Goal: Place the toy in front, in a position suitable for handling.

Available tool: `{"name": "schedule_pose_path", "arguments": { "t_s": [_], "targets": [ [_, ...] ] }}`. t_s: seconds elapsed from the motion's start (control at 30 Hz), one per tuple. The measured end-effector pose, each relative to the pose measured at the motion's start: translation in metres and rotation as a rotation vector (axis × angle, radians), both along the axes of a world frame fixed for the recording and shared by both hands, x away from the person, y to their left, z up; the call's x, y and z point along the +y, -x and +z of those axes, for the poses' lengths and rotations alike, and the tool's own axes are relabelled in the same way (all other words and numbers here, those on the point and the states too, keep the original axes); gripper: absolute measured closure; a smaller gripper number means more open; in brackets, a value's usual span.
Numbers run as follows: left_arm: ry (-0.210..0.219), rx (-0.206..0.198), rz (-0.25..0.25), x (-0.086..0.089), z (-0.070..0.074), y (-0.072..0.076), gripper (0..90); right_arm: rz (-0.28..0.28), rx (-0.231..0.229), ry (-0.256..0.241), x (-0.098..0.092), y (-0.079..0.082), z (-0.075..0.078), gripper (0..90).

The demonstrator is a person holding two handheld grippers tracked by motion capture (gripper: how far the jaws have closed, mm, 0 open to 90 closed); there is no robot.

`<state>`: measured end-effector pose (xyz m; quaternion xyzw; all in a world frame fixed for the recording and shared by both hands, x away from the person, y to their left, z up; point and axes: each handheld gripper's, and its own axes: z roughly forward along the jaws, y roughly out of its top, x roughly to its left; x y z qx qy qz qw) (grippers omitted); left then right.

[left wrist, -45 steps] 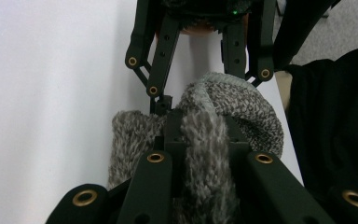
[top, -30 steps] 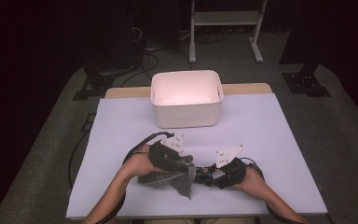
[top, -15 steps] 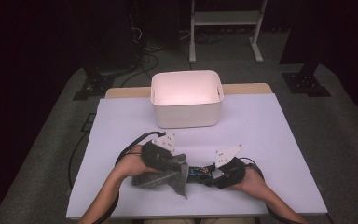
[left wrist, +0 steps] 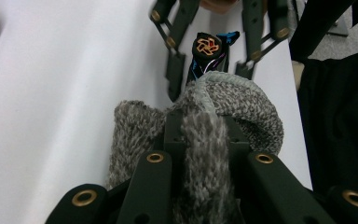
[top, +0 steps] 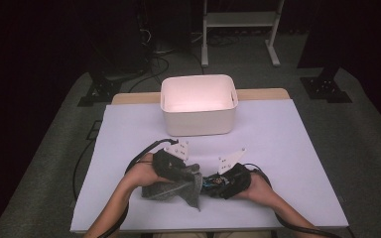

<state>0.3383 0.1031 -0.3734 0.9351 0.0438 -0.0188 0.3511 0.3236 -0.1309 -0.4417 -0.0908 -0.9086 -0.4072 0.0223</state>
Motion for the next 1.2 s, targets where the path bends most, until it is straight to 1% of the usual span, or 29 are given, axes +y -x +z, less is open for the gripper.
{"name": "schedule_pose_path", "arguments": {
  "t_s": [0.03, 0.1, 0.13, 0.2, 0.27, 0.3, 0.33, 0.4, 0.43, 0.47, 0.5, 0.53, 0.63, 0.73, 0.77, 0.8, 0.83, 0.87, 0.93, 0.97, 1.07, 1.13, 1.17, 1.2],
  "targets": [
    [-0.002, 0.004, -0.004, 0.0, 0.0, 0.0, 77.6, 0.017, 0.008, 0.003, 0.002, -0.001, 0.0, 53.1],
    [-0.005, 0.006, -0.002, 0.0, 0.0, -0.001, 77.6, 0.033, -0.014, 0.002, 0.002, -0.001, 0.0, 54.4],
    [-0.007, 0.003, 0.003, 0.0, 0.001, -0.002, 77.6, 0.045, 0.011, -0.022, 0.0, -0.005, 0.002, 55.9],
    [-0.005, 0.004, 0.005, 0.0, 0.002, -0.004, 77.6, 0.043, 0.015, -0.03, -0.001, -0.006, 0.003, 56.0],
    [-0.004, 0.007, 0.009, -0.001, 0.003, -0.007, 77.6, 0.041, -0.008, -0.021, -0.002, -0.01, 0.006, 56.0],
    [-0.011, 0.002, 0.007, -0.002, 0.004, -0.009, 77.6, 0.038, -0.019, -0.017, -0.002, -0.012, 0.007, 56.0],
    [-0.014, -0.005, 0.017, -0.003, 0.006, -0.013, 77.6, 0.044, -0.039, -0.014, -0.004, -0.018, 0.011, 56.0],
    [-0.016, -0.008, 0.02, -0.005, 0.01, -0.018, 77.6, 0.04, -0.056, -0.023, -0.005, -0.026, 0.016, 56.4],
    [-0.016, -0.008, 0.02, -0.005, 0.01, -0.018, 77.6, 0.04, -0.056, -0.023, -0.005, -0.026, 0.016, 56.4],
    [-0.018, -0.012, 0.02, -0.005, 0.012, -0.021, 77.6, 0.037, -0.071, -0.013, -0.005, -0.03, 0.018, 56.4],
    [-0.016, -0.012, 0.027, -0.006, 0.013, -0.023, 77.6, 0.034, -0.102, 0.016, -0.004, -0.038, 0.02, 56.3],
    [-0.018, -0.013, 0.033, -0.007, 0.014, -0.027, 77.6, 0.031, -0.102, 0.019, -0.004, -0.04, 0.02, 56.3],
    [-0.015, -0.013, 0.04, -0.008, 0.015, -0.031, 77.6, 0.034, -0.099, 0.018, -0.005, -0.043, 0.018, 56.3],
    [-0.016, -0.011, 0.053, -0.009, 0.014, -0.035, 77.6, 0.031, -0.107, 0.026, -0.006, -0.04, 0.015, 56.2],
    [-0.024, -0.009, 0.056, -0.01, 0.013, -0.037, 77.5, 0.025, -0.115, 0.045, -0.007, -0.037, 0.011, 56.0],
    [-0.03, -0.005, 0.057, -0.01, 0.011, -0.038, 77.5, 0.025, -0.115, 0.045, -0.007, -0.037, 0.011, 56.0],
    [-0.042, -0.001, 0.058, -0.011, 0.009, -0.039, 77.5, 0.018, -0.118, 0.028, -0.009, -0.035, 0.009, 56.0],
    [-0.049, 0.012, 0.054, -0.012, 0.005, -0.039, 77.5, -0.001, -0.104, 0.004, -0.012, -0.034, 0.009, 55.9],
    [-0.047, 0.02, 0.053, -0.012, 0.004, -0.039, 77.4, -0.008, -0.102, -0.002, -0.013, -0.033, 0.008, 55.5],
    [-0.044, 0.023, 0.051, -0.011, 0.003, -0.038, 77.5, -0.013, -0.094, -0.011, -0.014, -0.032, 0.008, 54.5],
    [-0.04, 0.037, 0.045, -0.01, 0.002, -0.036, 77.4, -0.027, -0.069, -0.02, -0.016, -0.03, 0.009, 50.4],
    [-0.031, 0.044, 0.042, -0.009, 0.001, -0.034, 77.4, -0.033, -0.046, -0.023, -0.017, -0.028, 0.01, 44.3],
    [-0.029, 0.047, 0.042, -0.008, 0.001, -0.032, 77.4, -0.033, -0.046, -0.023, -0.017, -0.028, 0.01, 44.3],
    [-0.03, 0.048, 0.034, -0.007, 0.0, -0.03, 77.4, -0.036, -0.031, -0.027, -0.017, -0.026, 0.01, 41.6]
  ]
}}
